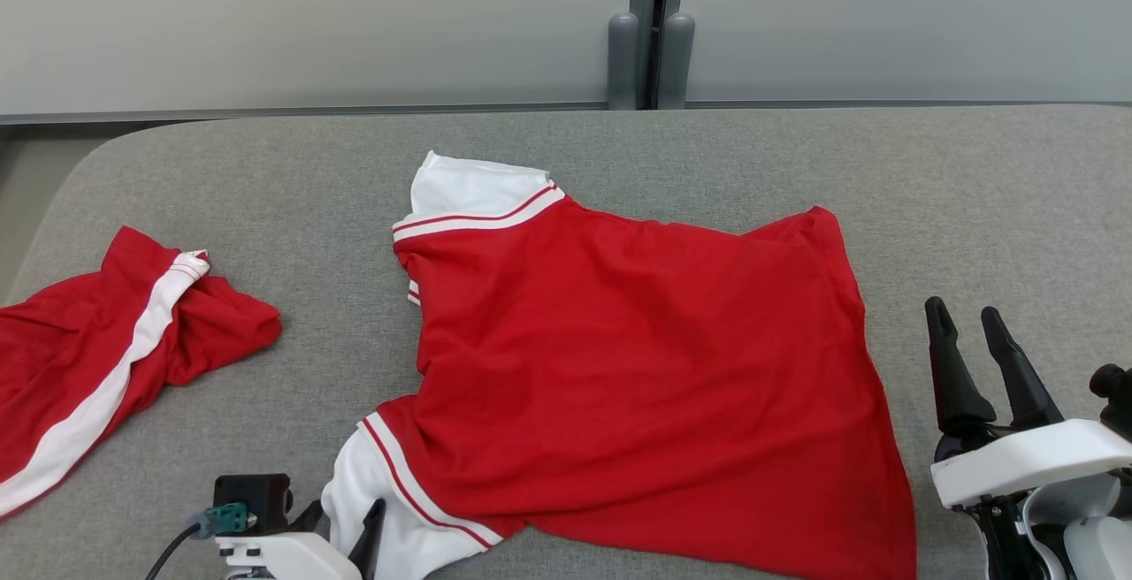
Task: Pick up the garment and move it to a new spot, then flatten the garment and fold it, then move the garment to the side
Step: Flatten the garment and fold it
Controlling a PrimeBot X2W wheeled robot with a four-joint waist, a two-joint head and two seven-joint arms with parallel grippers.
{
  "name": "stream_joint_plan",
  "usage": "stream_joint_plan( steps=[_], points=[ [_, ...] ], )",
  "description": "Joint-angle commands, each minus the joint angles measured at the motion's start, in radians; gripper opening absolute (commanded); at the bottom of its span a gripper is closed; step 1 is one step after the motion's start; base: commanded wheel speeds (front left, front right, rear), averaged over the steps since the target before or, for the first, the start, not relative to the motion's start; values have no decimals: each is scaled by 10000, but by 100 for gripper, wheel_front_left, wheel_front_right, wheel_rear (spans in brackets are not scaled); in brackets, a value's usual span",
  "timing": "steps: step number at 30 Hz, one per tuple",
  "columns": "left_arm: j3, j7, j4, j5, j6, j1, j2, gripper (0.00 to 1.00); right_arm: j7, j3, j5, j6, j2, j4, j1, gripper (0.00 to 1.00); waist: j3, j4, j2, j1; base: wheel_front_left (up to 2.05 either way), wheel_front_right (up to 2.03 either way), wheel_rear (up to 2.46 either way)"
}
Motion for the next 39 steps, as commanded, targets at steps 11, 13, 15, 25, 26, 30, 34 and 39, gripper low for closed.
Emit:
stream_joint_plan(
  steps=[11, 13, 15, 25, 26, 30, 34, 39],
  points=[
    [-61, -285, 512, 187, -160, -578, -128, 0, -11, -45, -72, 25, -35, 68, -63, 100, -31, 115, 0, 0, 0, 0, 0],
    [24, -402, 355, 244, -84, -601, -48, 0, -29, -48, -89, 25, -4, 93, -43, 100, -74, 158, 0, 0, 0, 0, 0],
    [54, -469, 42, 298, -54, -618, -4, 0, -41, -37, -88, 25, 22, 109, -55, 100, -117, 175, 0, 0, 0, 0, 0],
    [-937, 425, -1975, 949, -99, -1883, -548, 0, -184, 142, 31, 25, 94, 221, -259, 100, 110, -339, 0, 0, 0, 0, 0],
    [-1108, 565, -1862, 1080, -116, -2103, -643, 0, -197, 178, 30, 25, 101, 236, -284, 100, 147, -434, 0, 0, 0, 0, 0],
    [-1841, 1006, -1072, 1282, -392, -2717, -1306, 0, -254, 253, 64, 25, 89, 318, -424, 100, 283, -727, 0, 0, 0, 0, 0],
    [-2470, 1052, 112, 1220, -851, -2912, -2021, 100, -344, 254, 99, 25, 38, 466, -466, 100, 330, -799, 0, 0, 0, 0, 0],
    [-2658, 580, 775, 1216, -1210, -3027, -2456, 100, -392, 273, 96, 25, -3, 623, -403, 100, 92, -599, 0, 0, 0, 0, 0]
  ],
)
